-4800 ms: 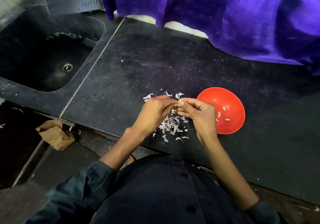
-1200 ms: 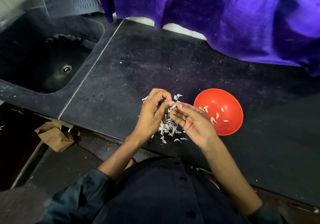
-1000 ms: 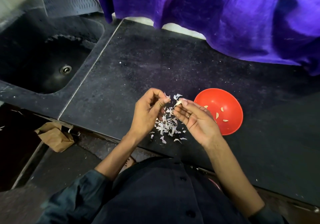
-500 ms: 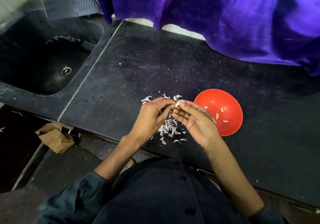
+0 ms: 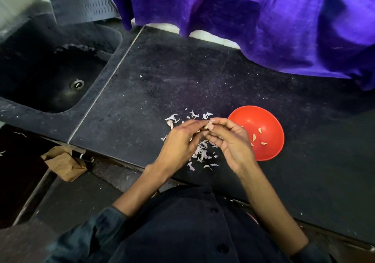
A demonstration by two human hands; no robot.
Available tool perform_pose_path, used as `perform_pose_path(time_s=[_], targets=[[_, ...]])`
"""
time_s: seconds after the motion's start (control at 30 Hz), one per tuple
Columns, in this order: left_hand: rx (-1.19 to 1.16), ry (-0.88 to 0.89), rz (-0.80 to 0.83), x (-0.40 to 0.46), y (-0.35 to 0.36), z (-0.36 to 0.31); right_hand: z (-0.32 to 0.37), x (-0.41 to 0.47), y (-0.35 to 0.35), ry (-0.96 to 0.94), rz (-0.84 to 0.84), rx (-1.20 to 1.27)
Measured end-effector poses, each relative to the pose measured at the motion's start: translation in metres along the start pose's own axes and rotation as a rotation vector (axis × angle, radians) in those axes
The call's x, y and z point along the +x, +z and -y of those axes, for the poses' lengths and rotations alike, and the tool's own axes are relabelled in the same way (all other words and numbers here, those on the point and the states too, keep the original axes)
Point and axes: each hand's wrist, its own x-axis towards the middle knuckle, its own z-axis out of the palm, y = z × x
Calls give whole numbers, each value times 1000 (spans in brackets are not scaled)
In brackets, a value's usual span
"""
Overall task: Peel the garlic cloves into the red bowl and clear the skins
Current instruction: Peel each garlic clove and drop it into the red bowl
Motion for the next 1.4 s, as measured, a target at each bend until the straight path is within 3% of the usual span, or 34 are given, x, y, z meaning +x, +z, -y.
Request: perform_pose_path(time_s=[0.2, 0.47, 0.67, 0.77, 0.87, 1.1, 1.27, 1.4], targets=[[27, -46, -49, 3, -2, 12, -3, -2, 0, -23, -6, -111], [212, 146, -57, 0, -2, 12, -3, 0, -5, 112, 8, -183], [356, 168, -114, -1, 6, 15, -10, 0, -4, 31, -32, -218], [292, 88, -179, 1, 13, 15, -15, -1, 2, 25, -75, -118], [130, -99, -216, 3, 20, 11, -20, -3, 5, 10, -129, -11], [-222, -448, -230, 2, 25, -1, -26, -3, 13, -120, -247, -23], [-453, -381, -202, -1, 18, -1, -19, -3, 8, 31, -176, 103], [-479, -319, -238, -4, 16, -4, -14, -5, 11, 151, -114, 236]])
